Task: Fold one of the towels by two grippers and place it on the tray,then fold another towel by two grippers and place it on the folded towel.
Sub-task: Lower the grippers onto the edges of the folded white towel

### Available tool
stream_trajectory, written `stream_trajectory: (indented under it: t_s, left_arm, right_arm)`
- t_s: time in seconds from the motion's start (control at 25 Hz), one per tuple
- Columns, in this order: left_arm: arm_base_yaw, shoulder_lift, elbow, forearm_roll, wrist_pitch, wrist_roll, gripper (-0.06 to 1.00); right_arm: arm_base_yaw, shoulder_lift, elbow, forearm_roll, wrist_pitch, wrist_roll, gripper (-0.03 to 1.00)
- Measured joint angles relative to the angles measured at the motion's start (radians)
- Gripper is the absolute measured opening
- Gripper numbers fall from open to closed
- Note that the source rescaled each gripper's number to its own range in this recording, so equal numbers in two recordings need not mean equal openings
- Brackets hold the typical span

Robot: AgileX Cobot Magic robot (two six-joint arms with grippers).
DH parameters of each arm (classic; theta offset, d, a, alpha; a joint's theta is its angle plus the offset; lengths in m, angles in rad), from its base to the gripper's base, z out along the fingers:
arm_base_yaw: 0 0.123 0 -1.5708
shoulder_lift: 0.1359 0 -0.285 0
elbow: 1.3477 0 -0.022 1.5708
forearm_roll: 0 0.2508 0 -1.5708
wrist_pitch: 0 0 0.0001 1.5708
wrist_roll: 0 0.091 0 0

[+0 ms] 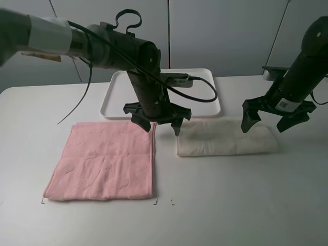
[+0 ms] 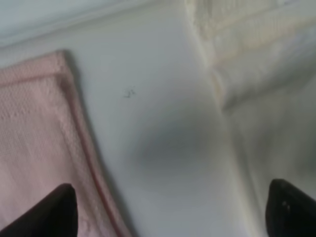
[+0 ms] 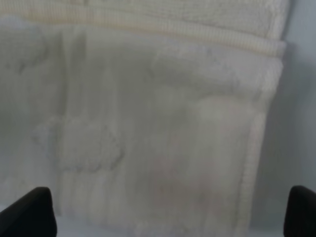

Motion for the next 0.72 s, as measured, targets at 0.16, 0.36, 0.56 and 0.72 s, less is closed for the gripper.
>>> stream_trajectory:
  t_s: [0.16, 0.36, 0.56, 0.72]
  left_arm:
    - [0.0, 0.036, -0.056, 0.028, 0.041, -0.052, 0.98]
    - [0.0, 0.058, -0.078, 0.035, 0.055, -0.063, 0.98]
    - [0.0, 0.102, -0.112, 0.035, 0.089, -0.065, 0.98]
    - [0.0, 0.125, -0.15, 0.035, 0.111, -0.065, 0.98]
  right_arm:
    - [-0.004, 0.009, -0.019, -0.029, 0.027, 0.022, 1.0]
    - [-0.011, 0.028, -0.039, -0.038, 0.052, 0.026, 1.0]
    - [-0.011, 0.031, -0.041, -0.038, 0.056, 0.028, 1.0]
    - [-0.011, 0.031, -0.041, -0.05, 0.058, 0.028, 1.0]
